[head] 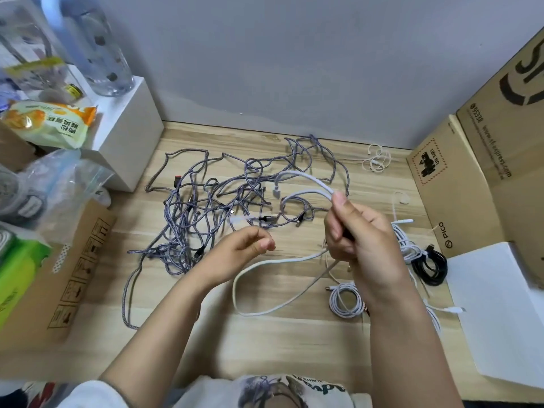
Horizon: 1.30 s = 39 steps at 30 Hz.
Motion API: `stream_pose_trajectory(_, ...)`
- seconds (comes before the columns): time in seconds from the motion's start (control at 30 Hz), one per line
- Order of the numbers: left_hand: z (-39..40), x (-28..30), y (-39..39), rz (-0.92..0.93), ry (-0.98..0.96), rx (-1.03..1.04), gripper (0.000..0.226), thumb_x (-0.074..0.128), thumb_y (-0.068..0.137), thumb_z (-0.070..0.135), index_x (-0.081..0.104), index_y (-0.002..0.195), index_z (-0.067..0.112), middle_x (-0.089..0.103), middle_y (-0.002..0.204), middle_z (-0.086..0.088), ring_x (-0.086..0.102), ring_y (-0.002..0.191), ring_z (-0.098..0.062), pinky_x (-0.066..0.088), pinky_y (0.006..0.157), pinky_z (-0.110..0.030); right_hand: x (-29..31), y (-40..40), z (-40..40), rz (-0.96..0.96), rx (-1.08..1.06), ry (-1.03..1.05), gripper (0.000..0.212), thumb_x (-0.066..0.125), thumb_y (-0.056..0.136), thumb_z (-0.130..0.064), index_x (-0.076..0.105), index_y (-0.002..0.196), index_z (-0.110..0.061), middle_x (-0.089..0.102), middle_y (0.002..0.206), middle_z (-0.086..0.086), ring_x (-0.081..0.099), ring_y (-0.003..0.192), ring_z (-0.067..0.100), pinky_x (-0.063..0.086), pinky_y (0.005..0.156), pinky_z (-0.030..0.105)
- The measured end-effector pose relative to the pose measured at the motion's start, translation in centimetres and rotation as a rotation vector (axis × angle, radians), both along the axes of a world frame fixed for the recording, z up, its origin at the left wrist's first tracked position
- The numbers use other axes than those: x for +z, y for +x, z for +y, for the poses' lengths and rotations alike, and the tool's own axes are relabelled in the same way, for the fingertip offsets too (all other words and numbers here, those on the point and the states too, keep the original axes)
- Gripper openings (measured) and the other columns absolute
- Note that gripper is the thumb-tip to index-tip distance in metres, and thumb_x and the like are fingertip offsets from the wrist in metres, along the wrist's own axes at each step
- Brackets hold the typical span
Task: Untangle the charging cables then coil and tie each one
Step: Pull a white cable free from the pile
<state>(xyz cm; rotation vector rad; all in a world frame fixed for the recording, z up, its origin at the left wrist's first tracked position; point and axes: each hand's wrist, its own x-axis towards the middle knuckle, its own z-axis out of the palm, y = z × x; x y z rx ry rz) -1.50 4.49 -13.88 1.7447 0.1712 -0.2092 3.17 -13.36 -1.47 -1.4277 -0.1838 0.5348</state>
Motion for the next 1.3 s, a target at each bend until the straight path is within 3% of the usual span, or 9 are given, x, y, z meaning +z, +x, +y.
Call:
stream_pose_trajectory(0.23,-0.7,1.3,1.2,-0.207,0.190,0.447,0.037,0.076,0.076,0.014,0.047,0.097,0.024,0.051,0.092,0.004,0.051,0.082,-0.009,0.042,0.080,-0.018,0.2,-0.3,0.1,0.030,0.057,-0.005,0.045,0.047,0.083,-0.039,0.043,0.041,-0.021,0.024,0.039,-0.007,0.016,0.039,0.006,0.013,0.040,0.016)
stream_pose_trajectory(0.4,-1.2,1.6,2.4,-0.269,0.535,0.193,0.073,0.079,0.070,0.036,0.046,0.135,0.029,0.031,0.143,0.001,0.026,0.129,-0.017,0.022,0.105,-0.030,0.4,-0.5,0.4,0.046,0.103,0.027,0.046,0.046,0.084,-0.038,0.044,0.041,-0.021,0.023,0.038,-0.007,0.015,0.039,0.007,0.011,0.043,0.022)
stream_pose_trajectory(0.5,-1.8,0.5,2.5,-0.162,0.601,0.018,0.047,0.066,0.081,0.045,0.054,0.126,0.038,0.020,0.152,0.011,0.015,0.135,-0.012,0.011,0.108,-0.033,0.7,-0.4,0.3,0.055,0.096,0.054,0.045,0.046,0.084,-0.038,0.044,0.041,-0.022,0.023,0.039,-0.007,0.016,0.039,0.006,0.011,0.043,0.021)
stream_pose_trajectory(0.67,-1.6,-1.3,1.4,0.004,0.405,-0.144,0.038,0.047,0.086,0.048,0.066,0.086,0.016,0.067,0.091,0.018,0.055,0.092,0.002,0.033,0.092,-0.031,0.7,-0.1,0.0,0.096,0.020,0.077,0.050,0.053,0.087,-0.039,0.044,0.040,-0.022,0.024,0.036,-0.008,0.016,0.036,0.006,0.011,0.040,0.019)
stream_pose_trajectory(0.77,-1.1,-0.8,0.6,0.018,0.099,0.000,0.031,0.046,0.098,0.019,0.054,0.068,0.016,0.052,0.048,0.013,0.043,0.048,0.002,0.034,0.055,-0.023,-0.1,0.5,-0.1,0.114,-0.024,-0.030,0.045,0.049,0.086,-0.036,0.045,0.046,-0.016,0.027,0.034,-0.006,0.019,0.032,0.006,0.009,0.040,0.020)
stream_pose_trajectory(1.03,-1.2,6.3,0.4,-0.115,-0.308,0.208,0.034,0.033,0.096,0.023,0.046,0.069,0.008,0.028,0.041,0.012,0.018,0.040,-0.002,0.014,0.038,-0.013,-5.2,0.6,0.8,0.032,0.341,-0.611,0.056,0.032,0.100,-0.040,0.067,0.063,-0.014,0.062,0.050,-0.003,0.043,0.042,0.009,0.034,0.045,0.020)
stream_pose_trajectory(1.13,-1.5,7.2,0.4,-0.062,-0.227,0.119,0.038,0.035,0.099,0.022,0.050,0.066,0.008,0.029,0.040,0.010,0.020,0.038,-0.003,0.016,0.038,-0.012,-5.8,0.3,0.6,-0.187,0.455,-0.848,0.062,0.041,0.092,-0.056,0.066,0.067,-0.006,0.055,0.059,0.011,0.045,0.059,0.013,0.038,0.060,0.032)
stream_pose_trajectory(1.23,-1.3,7.2,0.3,-0.041,-0.078,0.107,0.038,0.041,0.097,0.021,0.056,0.066,0.007,0.032,0.037,0.011,0.027,0.037,0.000,0.022,0.040,-0.010,-5.1,0.5,0.0,-0.339,0.386,-0.865,0.038,0.056,0.091,-0.040,0.052,0.060,-0.019,0.046,0.060,-0.005,0.044,0.064,0.011,0.030,0.062,0.029)
stream_pose_trajectory(1.3,-1.1,7.2,0.1,-0.009,0.018,0.092,0.038,0.046,0.096,0.025,0.061,0.065,0.010,0.032,0.038,0.010,0.029,0.039,-0.003,0.023,0.042,-0.014,-4.6,0.8,-0.1,-0.319,0.261,-0.814,0.017,0.063,0.088,-0.033,0.062,0.104,-0.027,0.060,0.099,-0.006,0.054,0.098,0.013,0.039,0.081,0.025)
